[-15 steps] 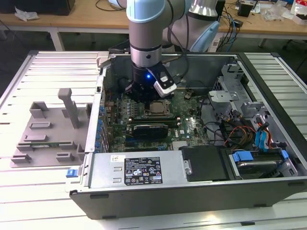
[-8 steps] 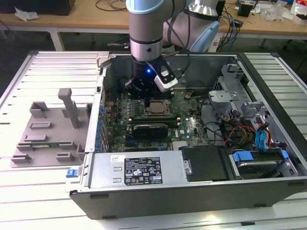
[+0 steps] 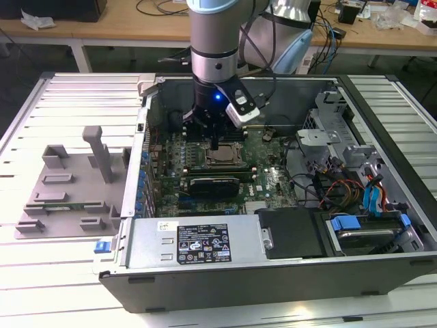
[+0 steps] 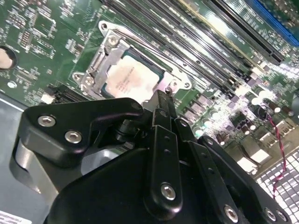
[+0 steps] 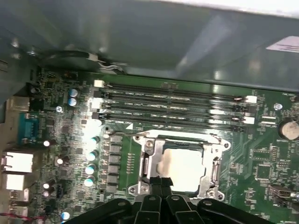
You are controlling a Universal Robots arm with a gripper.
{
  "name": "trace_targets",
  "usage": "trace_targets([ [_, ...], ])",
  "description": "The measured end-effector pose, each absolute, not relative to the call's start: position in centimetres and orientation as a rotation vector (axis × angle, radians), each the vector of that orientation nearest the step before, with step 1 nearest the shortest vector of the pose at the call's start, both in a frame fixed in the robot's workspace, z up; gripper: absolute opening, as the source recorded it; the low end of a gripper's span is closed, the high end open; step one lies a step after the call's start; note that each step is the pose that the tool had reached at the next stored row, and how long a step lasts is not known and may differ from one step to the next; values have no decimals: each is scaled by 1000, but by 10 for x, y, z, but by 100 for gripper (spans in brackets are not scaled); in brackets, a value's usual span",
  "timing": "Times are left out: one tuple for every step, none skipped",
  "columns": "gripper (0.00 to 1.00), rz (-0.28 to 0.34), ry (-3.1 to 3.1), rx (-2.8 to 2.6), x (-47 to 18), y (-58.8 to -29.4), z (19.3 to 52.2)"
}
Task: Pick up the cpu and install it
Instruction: 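Close the cpu cover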
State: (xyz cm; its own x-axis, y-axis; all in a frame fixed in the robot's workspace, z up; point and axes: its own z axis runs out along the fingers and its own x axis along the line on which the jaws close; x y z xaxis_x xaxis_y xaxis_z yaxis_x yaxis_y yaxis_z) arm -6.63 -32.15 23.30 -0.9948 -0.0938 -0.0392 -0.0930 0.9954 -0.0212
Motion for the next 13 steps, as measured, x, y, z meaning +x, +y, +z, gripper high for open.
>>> trace_targets([
  [11, -30, 3098, -145, -63, -322, 233],
  [11, -30, 3098, -145, -59, -322, 233],
  [11, -30, 3098, -145, -54, -322, 233],
  [11, -30, 3098, -145, -50, -322, 233],
  [11, -30, 3098, -145, -45, -322, 233],
  [11, -30, 3098, -145, -43, -322, 233],
  [11, -30, 3098, -145, -43, -322, 233],
  [11, -30, 3098, -145, -43, -322, 234],
  [11, -30, 3098, -145, -43, -322, 237],
  [11, -30, 3098, -145, -43, -322, 243],
  [11, -30, 3098, -145, -43, -322, 246],
  [11, -30, 3098, -145, -43, -322, 249],
  [11, -30, 3098, -145, -43, -322, 251],
])
